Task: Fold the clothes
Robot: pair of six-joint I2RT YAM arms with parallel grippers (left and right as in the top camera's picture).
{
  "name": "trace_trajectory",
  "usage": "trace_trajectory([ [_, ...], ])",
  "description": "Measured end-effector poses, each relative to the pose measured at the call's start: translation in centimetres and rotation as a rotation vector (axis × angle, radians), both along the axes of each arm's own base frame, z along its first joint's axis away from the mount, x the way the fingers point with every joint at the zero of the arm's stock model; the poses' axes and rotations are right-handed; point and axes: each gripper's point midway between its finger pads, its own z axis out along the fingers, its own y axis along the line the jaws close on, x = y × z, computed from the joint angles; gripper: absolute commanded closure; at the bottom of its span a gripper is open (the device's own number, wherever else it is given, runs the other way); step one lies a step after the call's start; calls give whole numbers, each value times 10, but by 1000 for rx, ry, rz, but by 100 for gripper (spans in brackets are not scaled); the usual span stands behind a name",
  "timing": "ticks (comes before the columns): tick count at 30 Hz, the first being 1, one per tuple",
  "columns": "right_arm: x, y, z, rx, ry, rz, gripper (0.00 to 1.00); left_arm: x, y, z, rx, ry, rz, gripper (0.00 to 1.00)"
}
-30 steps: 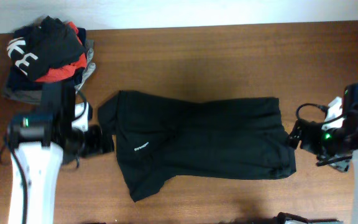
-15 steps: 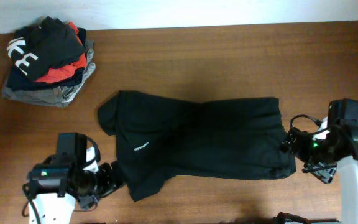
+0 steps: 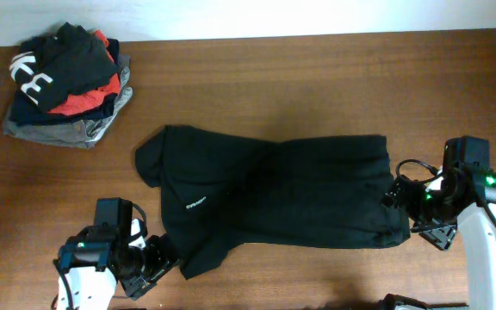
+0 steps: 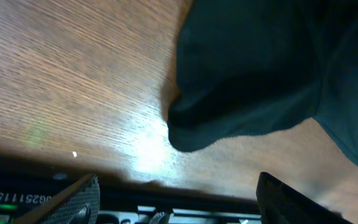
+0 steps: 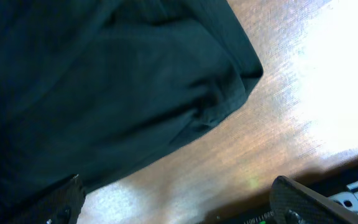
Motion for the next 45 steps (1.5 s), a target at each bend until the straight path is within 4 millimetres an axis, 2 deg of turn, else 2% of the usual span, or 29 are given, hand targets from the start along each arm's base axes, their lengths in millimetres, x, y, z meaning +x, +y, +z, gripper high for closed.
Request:
trace_trajectory([
  [4,5,-1,0,-4,-18,-7,1,6,-2,-1,21,-29,-23,21],
  [8,7,-2,0,-5,-20,-9,1,12,-13,-2,29,-63,-86,22],
  [12,7,-2,-1,-5,-20,-10,1,7,-24,-7,58,-37,-150,21],
  [20,7,-2,-1,-5,-20,-10,1,-5,-22,-28,196,92,-143,21],
  [29,7,-2,-1,-4,-20,-11,2,10,-24,-59,248,163,-104,21],
  [32,7,-2,-1,-4,-19,-10,1,11,-24,-65,253,178,-103,27],
  [36,7,-2,-1,-5,-19,-10,0,12,-24,-66,256,175,-100,43],
  [38,7,-2,-1,-4,-18,-11,8,13,-24,-66,257,174,-97,53],
  [42,7,-2,-1,-4,-18,-11,22,13,-24,-66,259,172,-100,60],
  [45,7,-2,-2,-5,-17,-9,28,13,-24,-66,259,173,-98,71],
])
